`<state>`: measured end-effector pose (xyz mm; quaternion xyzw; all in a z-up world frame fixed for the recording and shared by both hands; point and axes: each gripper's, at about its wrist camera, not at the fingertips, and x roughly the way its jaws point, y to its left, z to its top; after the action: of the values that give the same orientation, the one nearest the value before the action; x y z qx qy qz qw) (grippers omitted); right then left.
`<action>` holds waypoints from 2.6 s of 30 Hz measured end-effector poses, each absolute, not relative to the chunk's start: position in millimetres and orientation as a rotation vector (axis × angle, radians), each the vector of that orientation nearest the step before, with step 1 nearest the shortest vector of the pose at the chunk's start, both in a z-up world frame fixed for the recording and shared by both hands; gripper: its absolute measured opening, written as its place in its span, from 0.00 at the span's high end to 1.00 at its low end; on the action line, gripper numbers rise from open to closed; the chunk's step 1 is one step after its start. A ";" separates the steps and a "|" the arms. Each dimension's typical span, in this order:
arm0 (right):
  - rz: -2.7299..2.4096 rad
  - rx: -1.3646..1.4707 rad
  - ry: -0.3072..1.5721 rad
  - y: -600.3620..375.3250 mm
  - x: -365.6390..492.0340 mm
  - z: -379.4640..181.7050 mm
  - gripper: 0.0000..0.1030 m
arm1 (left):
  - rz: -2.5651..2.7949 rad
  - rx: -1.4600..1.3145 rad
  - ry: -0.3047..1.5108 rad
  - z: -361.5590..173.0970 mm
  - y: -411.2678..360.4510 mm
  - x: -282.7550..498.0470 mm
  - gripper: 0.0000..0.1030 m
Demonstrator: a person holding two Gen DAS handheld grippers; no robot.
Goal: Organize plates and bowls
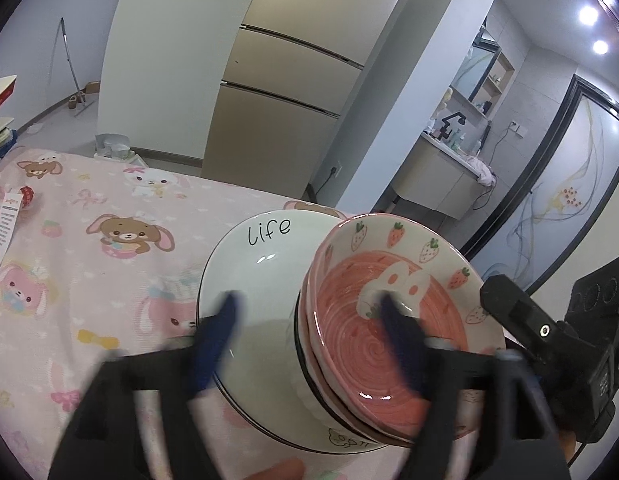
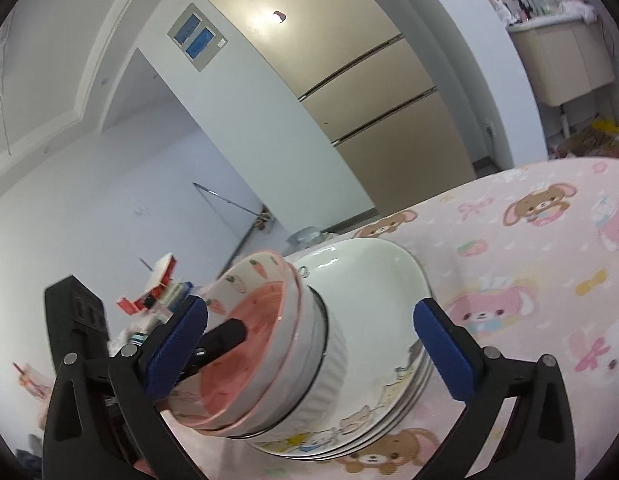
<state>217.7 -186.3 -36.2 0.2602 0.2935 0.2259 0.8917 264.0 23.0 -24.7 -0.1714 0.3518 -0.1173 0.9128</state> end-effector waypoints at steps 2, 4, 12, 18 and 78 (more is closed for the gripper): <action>0.456 0.522 0.613 -184.8 217.7 -35.7 0.00 | -0.240 -0.353 0.700 -21.8 23.2 261.2 0.08; 0.438 0.504 0.606 -184.8 217.1 -33.8 0.00 | -0.248 -0.338 0.682 -18.2 21.5 258.6 0.07; 0.350 0.424 0.543 -190.7 207.6 -18.1 0.00 | -0.155 -0.192 0.553 -0.5 8.3 243.7 0.00; 0.293 0.225 0.450 -180.9 188.0 13.7 0.00 | -0.125 -0.143 0.466 24.1 6.4 228.0 0.00; 0.346 -0.050 0.306 -190.0 -18.6 26.2 0.00 | -0.069 0.068 0.311 22.3 -6.8 -13.7 0.00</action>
<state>-18.6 -190.0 26.2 -0.0245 0.1518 0.1716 0.9731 -13.7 -6.8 22.3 0.0339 0.1549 -0.0345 0.9867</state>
